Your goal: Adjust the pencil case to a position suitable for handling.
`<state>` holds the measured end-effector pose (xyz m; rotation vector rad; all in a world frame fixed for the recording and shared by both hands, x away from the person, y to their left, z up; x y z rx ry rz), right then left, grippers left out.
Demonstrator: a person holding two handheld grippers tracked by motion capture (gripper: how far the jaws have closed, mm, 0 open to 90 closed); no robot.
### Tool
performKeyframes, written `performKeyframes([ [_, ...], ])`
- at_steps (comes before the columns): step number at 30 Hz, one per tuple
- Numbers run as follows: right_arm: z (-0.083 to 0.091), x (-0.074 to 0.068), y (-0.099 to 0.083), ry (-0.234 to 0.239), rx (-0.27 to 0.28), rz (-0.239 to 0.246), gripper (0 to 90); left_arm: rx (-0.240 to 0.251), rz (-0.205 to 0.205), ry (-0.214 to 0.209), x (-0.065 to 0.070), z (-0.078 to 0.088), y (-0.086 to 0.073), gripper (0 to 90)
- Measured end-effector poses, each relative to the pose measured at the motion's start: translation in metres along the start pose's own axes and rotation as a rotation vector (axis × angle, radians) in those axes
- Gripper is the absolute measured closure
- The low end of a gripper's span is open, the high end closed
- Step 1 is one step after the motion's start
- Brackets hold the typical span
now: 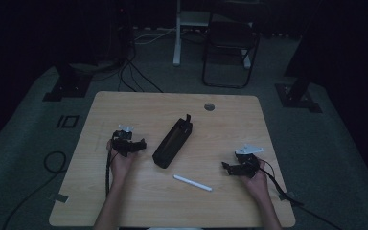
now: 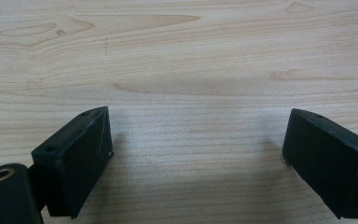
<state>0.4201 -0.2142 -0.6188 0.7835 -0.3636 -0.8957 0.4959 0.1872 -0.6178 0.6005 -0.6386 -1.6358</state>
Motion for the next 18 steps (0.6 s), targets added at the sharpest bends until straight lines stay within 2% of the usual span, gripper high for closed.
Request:
performKeyframes([
  [4, 0.000, 0.000, 0.000, 0.000, 0.000, 0.000, 21.3, 0.001, -0.007, -0.007, 0.000, 0.000, 0.000, 8.9],
  [6, 0.000, 0.000, 0.000, 0.000, 0.000, 0.000, 21.3, -0.005, -0.004, -0.005, 0.000, 0.003, 0.000, 20.3],
  [7, 0.000, 0.000, 0.000, 0.000, 0.000, 0.000, 21.3, -0.009, -0.003, -0.006, -0.001, 0.005, 0.000, 20.3],
  [9, 0.000, 0.000, 0.000, 0.000, 0.000, 0.000, 21.3, -0.021, -0.003, -0.010, 0.000, 0.009, -0.001, 31.6],
  [10, 0.000, 0.000, 0.000, 0.000, 0.000, 0.000, 21.3, -0.031, 0.005, -0.024, 0.001, 0.013, -0.002, 41.0],
  [11, 0.000, 0.000, 0.000, 0.000, 0.000, 0.000, 21.3, -0.031, 0.005, -0.024, 0.001, 0.013, -0.002, 41.5],
  [12, 0.000, 0.000, 0.000, 0.000, 0.000, 0.000, 21.3, -0.025, 0.016, -0.043, 0.003, 0.015, -0.002, 41.5],
  [13, 0.000, 0.000, 0.000, 0.000, 0.000, 0.000, 21.3, 0.000, 0.020, -0.061, 0.006, 0.022, -0.001, 41.0],
  [14, 0.000, 0.000, 0.000, 0.000, 0.000, 0.000, 21.3, 0.000, 0.020, -0.061, 0.006, 0.022, -0.001, 38.9],
  [15, 0.000, 0.000, 0.000, 0.000, 0.000, -0.001, 21.4, 0.044, 0.014, -0.083, 0.012, 0.033, 0.003, 38.1],
  [16, 0.000, 0.000, 0.000, 0.000, 0.000, -0.001, 21.3, 0.044, 0.014, -0.083, 0.012, 0.033, 0.003, 37.3],
  [17, 0.000, 0.000, 0.000, 0.000, 0.000, -0.001, 21.4, 0.089, -0.003, -0.101, 0.020, 0.046, 0.008, 36.1],
  [18, 0.000, 0.000, 0.000, 0.000, 0.000, -0.001, 21.4, 0.089, -0.003, -0.101, 0.020, 0.046, 0.008, 35.1],
])
Point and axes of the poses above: each handheld gripper's, and its own axes: z roughly backward along the jaws, y roughly out of its top, x roughly to its right, the point moved 10 cm from there along -z, roughly forward along the jaws, and after that the axes turned 2 degrees about -z, right-handed, at the moved point
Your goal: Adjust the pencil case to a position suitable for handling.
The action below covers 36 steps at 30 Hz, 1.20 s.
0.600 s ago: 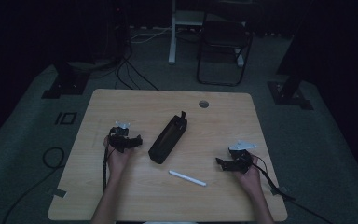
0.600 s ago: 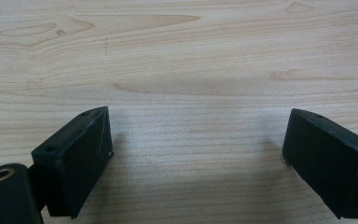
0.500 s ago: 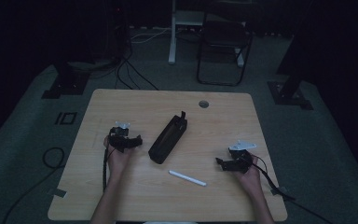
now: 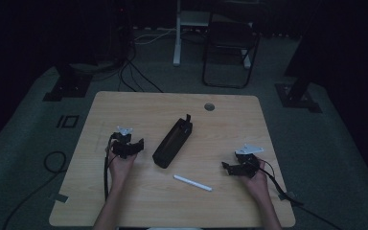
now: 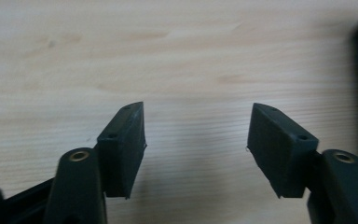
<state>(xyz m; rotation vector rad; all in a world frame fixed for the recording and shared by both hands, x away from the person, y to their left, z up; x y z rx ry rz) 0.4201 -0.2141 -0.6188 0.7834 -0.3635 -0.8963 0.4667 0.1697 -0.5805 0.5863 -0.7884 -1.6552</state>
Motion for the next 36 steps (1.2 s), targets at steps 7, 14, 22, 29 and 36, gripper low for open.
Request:
performKeyframes([
  [7, 0.000, 0.000, 0.000, 0.000, 0.000, 0.000, 21.4, 0.039, -0.028, -0.093, 0.026, 0.024, 0.002, 30.3],
  [14, 0.000, 0.000, 0.000, 0.000, 0.000, 0.000, 21.3, 0.056, -0.049, -0.184, 0.050, 0.042, 0.008, 24.7],
  [22, 0.000, 0.000, 0.000, 0.000, 0.000, 0.000, 21.3, 0.031, -0.078, -0.127, 0.043, 0.047, -0.003, 25.2],
  [29, 0.000, 0.000, 0.000, 0.000, 0.000, 0.001, 21.3, 0.039, -0.102, -0.186, 0.059, 0.056, -0.007, 21.7],
  [36, 0.000, 0.000, 0.000, 0.000, 0.000, 0.001, 21.4, 0.023, -0.161, -0.233, 0.087, 0.059, -0.014, 19.0],
])
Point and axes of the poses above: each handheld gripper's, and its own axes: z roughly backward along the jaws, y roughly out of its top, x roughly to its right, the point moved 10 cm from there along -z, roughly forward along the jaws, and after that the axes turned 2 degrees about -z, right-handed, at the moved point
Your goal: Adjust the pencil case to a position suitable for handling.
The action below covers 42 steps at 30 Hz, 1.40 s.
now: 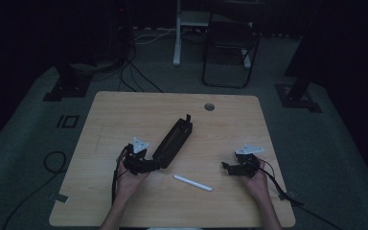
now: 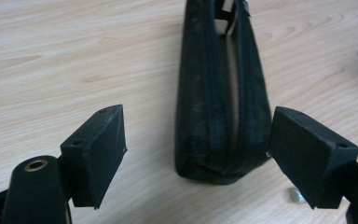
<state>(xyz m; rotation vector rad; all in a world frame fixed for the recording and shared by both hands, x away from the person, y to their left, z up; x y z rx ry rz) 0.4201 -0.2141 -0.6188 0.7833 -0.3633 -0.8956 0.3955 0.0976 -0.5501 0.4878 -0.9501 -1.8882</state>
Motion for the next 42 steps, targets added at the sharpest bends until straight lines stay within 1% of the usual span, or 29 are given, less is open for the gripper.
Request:
performKeyframes([
  [1, 0.000, 0.000, 0.000, 0.000, 0.000, 0.000, 21.3, 0.000, 0.002, -0.006, 0.003, -0.002, 0.000, 18.4],
  [2, 0.000, 0.000, 0.000, 0.000, 0.000, 0.000, 21.3, -0.007, -0.005, -0.016, 0.006, -0.004, -0.002, 17.9],
  [3, 0.000, 0.000, 0.000, 0.000, 0.000, 0.000, 21.4, -0.016, -0.016, -0.013, 0.008, -0.006, -0.003, 17.0],
  [4, 0.000, 0.000, 0.000, 0.000, 0.000, 0.000, 21.4, -0.028, -0.032, 0.002, 0.010, -0.010, -0.004, 15.8],
  [6, 0.000, 0.000, 0.000, 0.000, 0.000, 0.000, 21.3, -0.040, -0.048, 0.010, 0.013, -0.015, -0.006, 15.0],
  [9, 0.000, 0.000, 0.000, 0.000, 0.000, 0.000, 21.3, -0.060, -0.071, 0.025, 0.014, -0.023, -0.006, 15.0],
  [10, 0.000, 0.000, 0.000, 0.000, 0.000, 0.000, 21.3, -0.064, -0.076, 0.023, 0.014, -0.026, -0.006, 15.1],
  [12, 0.000, 0.000, 0.000, 0.000, 0.000, 0.000, 21.3, -0.078, -0.086, 0.027, 0.013, -0.032, -0.006, 16.6],
  [14, 0.000, 0.000, 0.000, 0.000, 0.000, 0.000, 21.4, -0.083, -0.094, 0.024, 0.014, -0.036, -0.006, 21.7],
  [16, 0.000, 0.000, 0.000, 0.000, 0.000, 0.000, 21.3, -0.091, -0.110, 0.020, 0.014, -0.040, -0.006, 22.9],
  [20, 0.000, 0.000, 0.000, 0.000, 0.000, 0.000, 21.3, -0.087, -0.136, 0.009, 0.017, -0.046, -0.002, 24.9],
  [23, 0.000, 0.000, 0.000, 0.000, 0.000, 0.000, 21.3, -0.084, -0.170, -0.003, 0.020, -0.052, 0.004, 27.2],
  [25, 0.000, 0.000, 0.000, 0.000, 0.000, 0.000, 21.3, -0.081, -0.185, -0.019, 0.022, -0.056, 0.007, 27.8],
  [26, 0.000, 0.000, 0.000, 0.000, 0.000, 0.000, 21.3, -0.076, -0.198, -0.019, 0.023, -0.058, 0.009, 29.8],
  [27, 0.000, 0.000, 0.000, 0.000, 0.000, 0.000, 21.4, -0.078, -0.206, -0.025, 0.025, -0.060, 0.010, 29.9],
  [30, 0.000, 0.000, 0.000, 0.000, 0.000, 0.000, 21.3, -0.079, -0.233, -0.056, 0.031, -0.065, 0.014, 30.0],
  [32, 0.000, 0.000, 0.000, 0.000, 0.000, 0.000, 21.3, -0.074, -0.245, -0.085, 0.036, -0.067, 0.015, 31.1],
  [36, 0.000, 0.000, 0.000, 0.000, 0.000, 0.000, 21.3, -0.072, -0.300, -0.132, 0.044, -0.067, 0.014, 32.2],
  [37, 0.000, 0.000, 0.000, 0.000, 0.000, 0.000, 21.3, -0.072, -0.311, -0.151, 0.046, -0.067, 0.014, 32.6],
  [38, 0.000, 0.000, 0.000, 0.000, 0.000, 0.000, 21.3, -0.072, -0.317, -0.158, 0.046, -0.066, 0.014, 33.2],
  [40, 0.000, 0.000, 0.000, 0.000, 0.000, 0.000, 21.3, -0.075, -0.343, -0.190, 0.048, -0.065, 0.012, 33.3],
  [42, 0.000, 0.000, 0.000, 0.000, 0.000, 0.000, 21.3, -0.077, -0.355, -0.213, 0.049, -0.063, 0.010, 33.3],
])
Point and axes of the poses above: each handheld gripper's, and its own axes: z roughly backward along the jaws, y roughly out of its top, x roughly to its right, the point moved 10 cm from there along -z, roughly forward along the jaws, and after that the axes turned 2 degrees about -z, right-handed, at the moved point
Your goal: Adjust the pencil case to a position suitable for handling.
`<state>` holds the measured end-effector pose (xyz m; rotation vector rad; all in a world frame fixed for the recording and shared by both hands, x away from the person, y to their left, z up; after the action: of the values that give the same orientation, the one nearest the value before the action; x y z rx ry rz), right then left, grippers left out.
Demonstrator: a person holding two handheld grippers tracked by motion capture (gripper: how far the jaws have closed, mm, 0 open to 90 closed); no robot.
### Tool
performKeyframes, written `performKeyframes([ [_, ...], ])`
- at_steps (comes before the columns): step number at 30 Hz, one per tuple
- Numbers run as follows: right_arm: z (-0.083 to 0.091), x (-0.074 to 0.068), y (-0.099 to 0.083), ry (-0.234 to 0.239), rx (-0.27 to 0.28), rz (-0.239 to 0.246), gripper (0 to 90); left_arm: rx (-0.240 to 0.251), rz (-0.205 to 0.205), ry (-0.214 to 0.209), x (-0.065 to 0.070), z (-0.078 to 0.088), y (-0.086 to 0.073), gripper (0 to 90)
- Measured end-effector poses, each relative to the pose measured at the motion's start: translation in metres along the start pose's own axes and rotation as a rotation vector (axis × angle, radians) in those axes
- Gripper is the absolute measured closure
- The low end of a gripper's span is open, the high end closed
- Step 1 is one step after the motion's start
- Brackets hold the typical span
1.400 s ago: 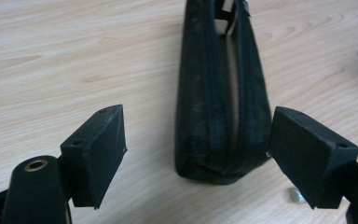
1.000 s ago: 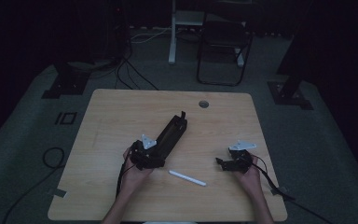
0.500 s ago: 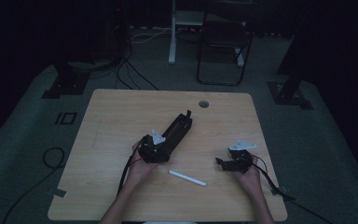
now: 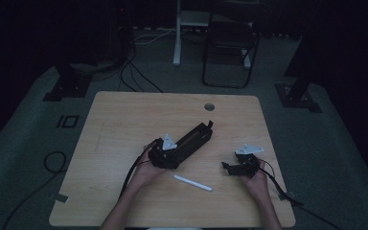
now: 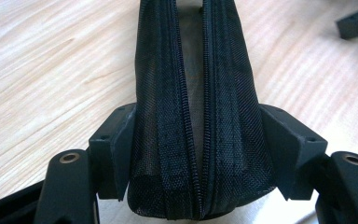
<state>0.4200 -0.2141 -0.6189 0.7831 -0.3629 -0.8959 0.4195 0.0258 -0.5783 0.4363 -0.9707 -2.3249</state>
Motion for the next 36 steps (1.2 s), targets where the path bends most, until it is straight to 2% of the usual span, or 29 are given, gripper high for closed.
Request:
performKeyframes([
  [4, 0.000, 0.000, 0.000, 0.000, 0.000, 0.000, 21.3, 0.005, -0.009, -0.032, 0.003, 0.002, -0.002, 32.9],
  [10, 0.000, 0.000, 0.000, 0.000, 0.000, 0.000, 21.3, 0.035, 0.037, -0.028, 0.000, 0.006, 0.001, 21.0],
  [12, 0.000, 0.000, 0.000, 0.000, 0.000, 0.000, 21.3, 0.054, 0.053, -0.022, -0.002, 0.012, 0.003, 19.8],
  [16, 0.000, 0.000, 0.000, 0.000, 0.000, 0.000, 21.3, 0.102, 0.106, 0.004, -0.007, 0.025, 0.005, 19.7],
  [18, 0.000, 0.000, 0.000, 0.000, 0.000, 0.000, 21.3, 0.123, 0.141, 0.004, -0.009, 0.033, 0.005, 20.3],
  [22, 0.000, 0.000, 0.000, 0.000, 0.000, 0.000, 21.3, 0.109, 0.213, 0.019, -0.012, 0.042, -0.003, 25.0],
  [25, 0.000, 0.000, 0.000, 0.000, 0.000, 0.000, 21.3, 0.129, 0.243, 0.011, -0.010, 0.051, -0.006, 28.9],
  [28, 0.000, 0.000, 0.000, 0.000, 0.000, 0.000, 21.4, 0.138, 0.248, -0.001, -0.006, 0.057, -0.007, 32.7],
  [32, -0.001, 0.000, 0.001, 0.000, 0.000, 0.001, 21.4, 0.155, 0.213, -0.003, 0.007, 0.066, -0.003, 36.2],
  [36, -0.001, 0.000, 0.001, 0.000, 0.000, 0.001, 21.4, 0.162, 0.138, -0.027, 0.029, 0.070, 0.005, 38.2],
])
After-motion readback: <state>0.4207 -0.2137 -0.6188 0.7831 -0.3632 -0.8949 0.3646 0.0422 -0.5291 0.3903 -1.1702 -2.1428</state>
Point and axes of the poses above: each handheld gripper's, and its own axes: z roughly backward along the jaws, y roughly out of its top, x roughly to its right, the point moved 10 cm from there along -z, roughly forward along the jaws, and after that the axes turned 2 degrees about -z, right-handed, at the moved point
